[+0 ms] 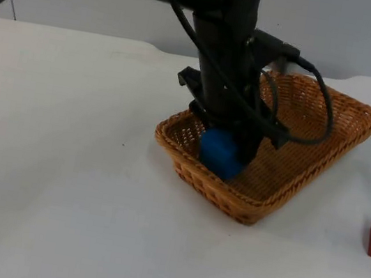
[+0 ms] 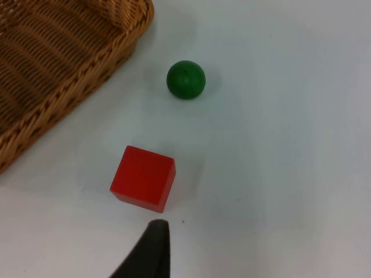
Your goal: Place all geometric objects except the red cube into the basket.
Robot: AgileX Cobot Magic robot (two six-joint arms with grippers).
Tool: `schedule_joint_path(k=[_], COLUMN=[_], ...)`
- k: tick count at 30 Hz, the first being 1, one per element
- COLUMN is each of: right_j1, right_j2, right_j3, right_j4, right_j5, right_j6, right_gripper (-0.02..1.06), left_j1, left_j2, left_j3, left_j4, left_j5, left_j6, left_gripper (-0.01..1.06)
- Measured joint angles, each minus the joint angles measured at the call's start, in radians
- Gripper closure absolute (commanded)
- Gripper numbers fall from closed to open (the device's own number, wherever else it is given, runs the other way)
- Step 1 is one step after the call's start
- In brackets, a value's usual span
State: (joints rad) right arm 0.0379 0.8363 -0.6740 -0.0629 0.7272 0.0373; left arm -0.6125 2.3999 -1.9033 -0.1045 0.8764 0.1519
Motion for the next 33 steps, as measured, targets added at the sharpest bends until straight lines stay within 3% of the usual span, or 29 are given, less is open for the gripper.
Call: schedule_joint_path(k=[1, 2, 3, 4, 7, 17, 23, 28, 33], right_j1=[0.0, 0.0, 0.0, 0.0, 0.0, 0.0, 0.0, 0.0, 0.0], right_j2=[0.0, 0.0, 0.0, 0.0, 0.0, 0.0, 0.0, 0.0, 0.0], right_j3=[0.0, 0.0, 0.0, 0.0, 0.0, 0.0, 0.0, 0.0, 0.0], right_j4=[0.0, 0.0, 0.0, 0.0, 0.0, 0.0, 0.0, 0.0, 0.0], right_j5=[0.0, 0.0, 0.0, 0.0, 0.0, 0.0, 0.006, 0.008, 0.009], right_j6=[0.0, 0.0, 0.0, 0.0, 0.0, 0.0, 0.0, 0.0, 0.0], right_gripper=[-0.01, -0.01, -0.01, -0.01, -0.01, -0.01, -0.01, -0.01, -0.01], left_j1=[0.0, 0.0, 0.0, 0.0, 0.0, 0.0, 0.029, 0.108, 0.189], left_j2=[0.0, 0.0, 0.0, 0.0, 0.0, -0.083, -0.225, -0.355, -0.502], left_j3=[0.0, 0.0, 0.0, 0.0, -0.003, -0.032, -0.021, 0.09, 0.315], left_j4=[-0.014, -0.025, -0.044, -0.06, -0.08, -0.086, -0.086, -0.086, -0.086], left_j5=[0.002, 0.002, 0.002, 0.002, 0.013, 0.093, 0.196, 0.21, 0.157], left_j6=[0.0, 0.0, 0.0, 0.0, 0.0, 0.0, -0.003, -0.021, -0.025], left_gripper=[0.58, 0.46, 0.25, 0.14, 0.01, 0.0, 0.0, 0.0, 0.0])
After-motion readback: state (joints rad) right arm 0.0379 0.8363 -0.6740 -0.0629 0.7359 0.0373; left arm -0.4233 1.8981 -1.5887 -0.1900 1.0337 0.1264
